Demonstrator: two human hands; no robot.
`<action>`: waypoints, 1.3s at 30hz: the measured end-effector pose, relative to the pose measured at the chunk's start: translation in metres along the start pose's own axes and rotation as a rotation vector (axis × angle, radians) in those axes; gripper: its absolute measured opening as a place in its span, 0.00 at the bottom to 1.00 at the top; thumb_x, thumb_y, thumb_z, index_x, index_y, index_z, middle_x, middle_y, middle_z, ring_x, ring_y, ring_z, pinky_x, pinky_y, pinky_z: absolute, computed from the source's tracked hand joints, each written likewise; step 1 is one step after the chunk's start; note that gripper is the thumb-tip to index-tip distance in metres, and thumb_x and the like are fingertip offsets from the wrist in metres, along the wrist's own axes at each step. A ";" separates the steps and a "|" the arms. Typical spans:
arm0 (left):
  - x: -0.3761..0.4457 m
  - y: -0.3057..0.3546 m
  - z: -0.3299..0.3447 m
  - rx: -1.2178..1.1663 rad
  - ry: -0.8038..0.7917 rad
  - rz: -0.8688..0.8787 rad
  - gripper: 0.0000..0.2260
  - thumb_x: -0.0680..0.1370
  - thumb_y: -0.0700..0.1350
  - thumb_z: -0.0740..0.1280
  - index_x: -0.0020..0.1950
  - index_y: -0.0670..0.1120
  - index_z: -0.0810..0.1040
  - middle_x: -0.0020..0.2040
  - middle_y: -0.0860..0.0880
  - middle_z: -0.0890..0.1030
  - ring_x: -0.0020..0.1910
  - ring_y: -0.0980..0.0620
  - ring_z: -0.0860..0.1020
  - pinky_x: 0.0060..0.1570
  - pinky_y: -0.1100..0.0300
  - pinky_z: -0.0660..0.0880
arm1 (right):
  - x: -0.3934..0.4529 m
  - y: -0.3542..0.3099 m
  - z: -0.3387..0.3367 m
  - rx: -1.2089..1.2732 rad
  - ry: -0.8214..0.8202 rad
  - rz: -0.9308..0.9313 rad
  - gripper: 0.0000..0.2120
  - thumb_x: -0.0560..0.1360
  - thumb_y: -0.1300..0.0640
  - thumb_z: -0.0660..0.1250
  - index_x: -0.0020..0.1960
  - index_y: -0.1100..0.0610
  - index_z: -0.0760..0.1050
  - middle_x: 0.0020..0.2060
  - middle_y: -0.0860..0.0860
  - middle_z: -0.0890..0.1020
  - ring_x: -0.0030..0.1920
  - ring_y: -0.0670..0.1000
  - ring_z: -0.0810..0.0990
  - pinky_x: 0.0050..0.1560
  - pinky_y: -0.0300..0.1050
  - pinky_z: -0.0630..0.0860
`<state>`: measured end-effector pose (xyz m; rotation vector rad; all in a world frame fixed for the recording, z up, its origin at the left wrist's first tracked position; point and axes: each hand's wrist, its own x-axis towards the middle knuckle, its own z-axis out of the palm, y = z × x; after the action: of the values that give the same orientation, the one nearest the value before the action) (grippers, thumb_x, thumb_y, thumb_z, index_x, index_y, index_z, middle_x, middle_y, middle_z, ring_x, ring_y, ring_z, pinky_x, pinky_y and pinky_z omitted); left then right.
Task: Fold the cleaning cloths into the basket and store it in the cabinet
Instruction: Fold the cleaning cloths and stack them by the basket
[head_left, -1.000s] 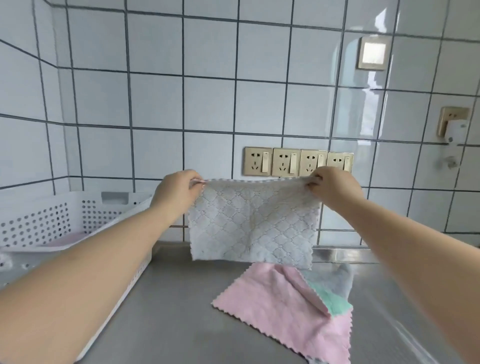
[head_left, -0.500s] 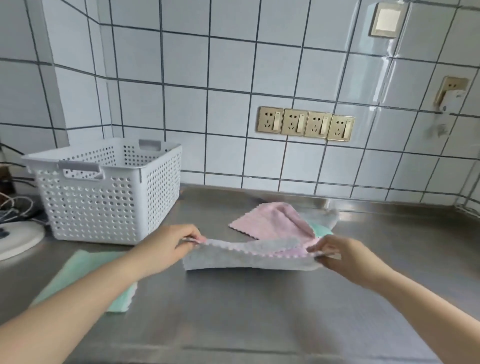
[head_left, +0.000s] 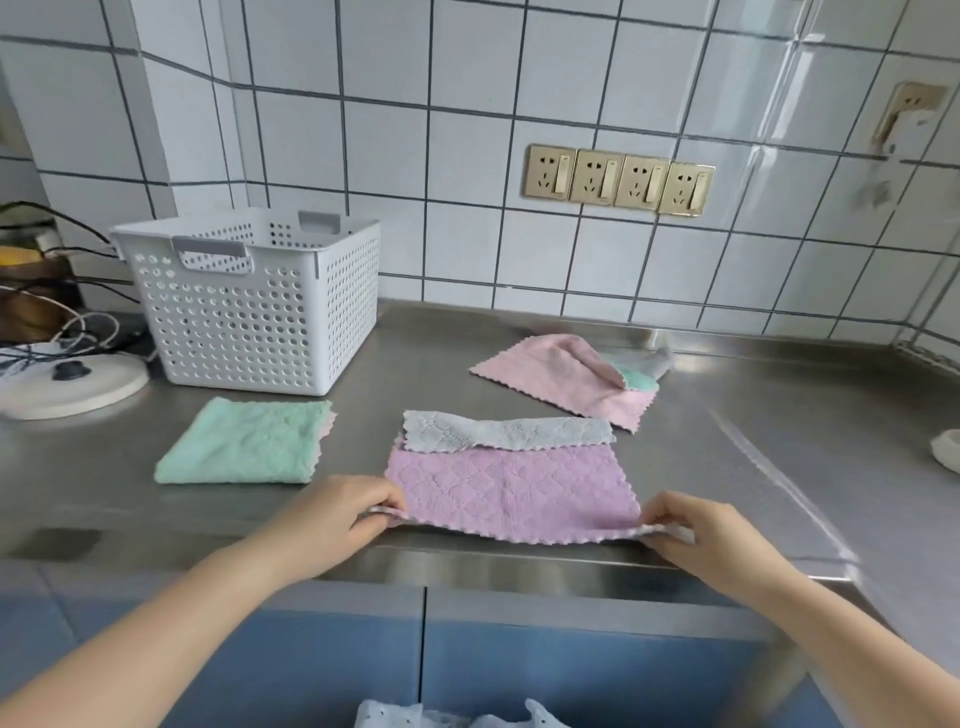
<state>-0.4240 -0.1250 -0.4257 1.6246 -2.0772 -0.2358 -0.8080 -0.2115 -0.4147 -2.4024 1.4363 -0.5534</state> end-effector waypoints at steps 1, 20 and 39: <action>-0.001 -0.001 0.000 0.001 0.004 0.023 0.07 0.74 0.47 0.63 0.47 0.55 0.79 0.43 0.66 0.79 0.49 0.64 0.75 0.47 0.64 0.72 | -0.001 -0.001 -0.001 0.007 -0.009 -0.005 0.13 0.70 0.59 0.72 0.40 0.41 0.76 0.38 0.34 0.81 0.42 0.40 0.78 0.43 0.33 0.73; 0.098 -0.024 -0.001 0.224 -0.042 -0.113 0.11 0.76 0.43 0.67 0.58 0.49 0.80 0.54 0.51 0.79 0.53 0.53 0.77 0.52 0.62 0.71 | 0.109 -0.010 0.016 -0.222 0.037 0.115 0.16 0.75 0.59 0.61 0.61 0.48 0.77 0.55 0.48 0.80 0.50 0.51 0.80 0.49 0.45 0.76; 0.190 -0.062 -0.003 -0.288 0.201 -0.432 0.08 0.78 0.35 0.61 0.54 0.42 0.77 0.50 0.47 0.79 0.29 0.61 0.80 0.32 0.67 0.76 | 0.209 0.005 0.026 -0.047 0.100 0.226 0.13 0.75 0.55 0.61 0.59 0.51 0.74 0.45 0.46 0.83 0.43 0.54 0.80 0.41 0.42 0.74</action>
<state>-0.4016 -0.3215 -0.3983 1.8111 -1.4520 -0.4714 -0.7102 -0.3974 -0.4026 -2.2340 1.7527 -0.5970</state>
